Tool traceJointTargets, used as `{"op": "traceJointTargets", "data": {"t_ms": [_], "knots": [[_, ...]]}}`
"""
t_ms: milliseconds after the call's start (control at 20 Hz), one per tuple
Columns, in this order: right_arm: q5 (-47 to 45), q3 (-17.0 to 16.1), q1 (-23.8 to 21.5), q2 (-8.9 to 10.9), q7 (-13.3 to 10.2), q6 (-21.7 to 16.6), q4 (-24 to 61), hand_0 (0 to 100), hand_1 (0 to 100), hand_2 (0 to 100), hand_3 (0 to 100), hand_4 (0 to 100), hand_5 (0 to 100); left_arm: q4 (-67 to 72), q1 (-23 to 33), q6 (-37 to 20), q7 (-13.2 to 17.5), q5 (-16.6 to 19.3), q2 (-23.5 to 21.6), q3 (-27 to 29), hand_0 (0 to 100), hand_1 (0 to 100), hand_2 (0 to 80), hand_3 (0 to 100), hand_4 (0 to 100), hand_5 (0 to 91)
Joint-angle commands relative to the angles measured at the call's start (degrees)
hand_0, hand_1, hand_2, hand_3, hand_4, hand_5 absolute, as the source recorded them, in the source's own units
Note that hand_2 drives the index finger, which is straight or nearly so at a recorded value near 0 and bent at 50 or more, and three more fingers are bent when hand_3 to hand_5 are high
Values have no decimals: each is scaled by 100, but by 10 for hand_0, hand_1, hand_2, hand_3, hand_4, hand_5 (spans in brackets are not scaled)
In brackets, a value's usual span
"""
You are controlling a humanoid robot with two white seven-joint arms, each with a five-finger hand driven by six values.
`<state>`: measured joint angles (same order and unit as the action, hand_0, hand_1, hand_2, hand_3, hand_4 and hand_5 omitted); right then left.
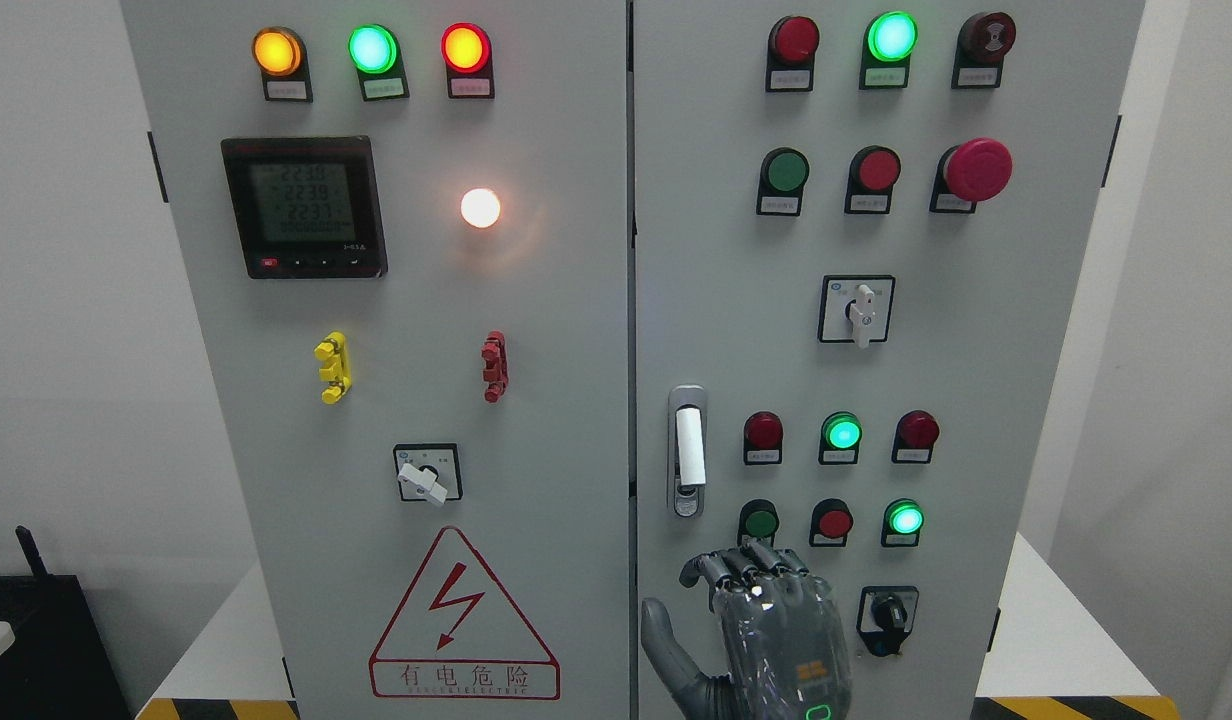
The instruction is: Release door handle
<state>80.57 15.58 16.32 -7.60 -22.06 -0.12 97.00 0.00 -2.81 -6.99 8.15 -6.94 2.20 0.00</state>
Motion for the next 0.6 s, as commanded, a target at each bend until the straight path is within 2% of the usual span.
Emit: {"op": "traceJointTargets", "data": {"t_ms": [0, 100, 300, 400, 500, 550], "knots": [[625, -29, 82, 83, -53, 162, 91, 450, 49, 951, 1000, 871, 854, 97, 0, 5, 2, 0, 0, 62, 120, 389, 0, 0, 0, 0], [819, -20, 73, 145, -53, 171, 108, 444, 52, 954, 1000, 883, 872, 97, 0, 5, 2, 0, 0, 62, 120, 389, 0, 0, 0, 0], [1126, -3, 73, 92, 26, 232, 82, 436, 57, 1000, 1000, 927, 917, 97, 0, 5, 2, 0, 0, 62, 120, 389, 0, 0, 0, 0], [1302, 59, 39, 22, 175, 285, 99, 433, 57, 1000, 1000, 998, 938, 97, 0, 5, 2, 0, 0, 62, 120, 389, 0, 0, 0, 0], [1548, 120, -5, -57, 237, 311, 117, 428, 58, 1000, 1000, 1000, 946, 97, 0, 5, 2, 0, 0, 62, 120, 389, 0, 0, 0, 0], [1566, 129, 12, -58, 342, 407, 91, 425, 58, 1000, 1000, 1000, 961, 97, 0, 5, 2, 0, 0, 62, 120, 389, 0, 0, 0, 0]]}}
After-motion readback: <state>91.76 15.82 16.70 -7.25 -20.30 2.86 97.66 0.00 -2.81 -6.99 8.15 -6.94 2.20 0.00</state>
